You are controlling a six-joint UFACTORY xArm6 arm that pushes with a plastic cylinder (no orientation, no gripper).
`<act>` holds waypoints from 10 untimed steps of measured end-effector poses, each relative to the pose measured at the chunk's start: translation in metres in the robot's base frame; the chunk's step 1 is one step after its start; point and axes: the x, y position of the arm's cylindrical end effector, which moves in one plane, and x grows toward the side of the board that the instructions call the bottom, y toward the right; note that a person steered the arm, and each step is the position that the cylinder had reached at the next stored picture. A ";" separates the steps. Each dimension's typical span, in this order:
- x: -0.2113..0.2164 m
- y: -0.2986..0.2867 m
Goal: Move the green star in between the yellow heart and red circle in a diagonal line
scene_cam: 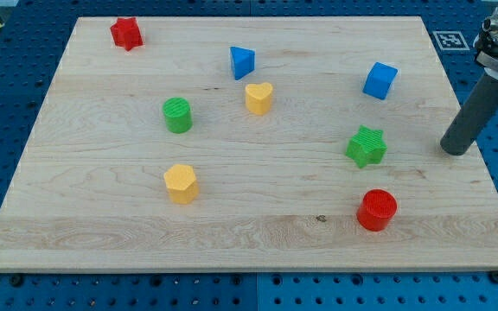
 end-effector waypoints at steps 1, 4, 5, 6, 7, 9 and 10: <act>0.002 -0.014; 0.002 -0.077; 0.002 -0.086; 0.003 -0.086; 0.016 -0.086; 0.016 -0.103; 0.016 -0.110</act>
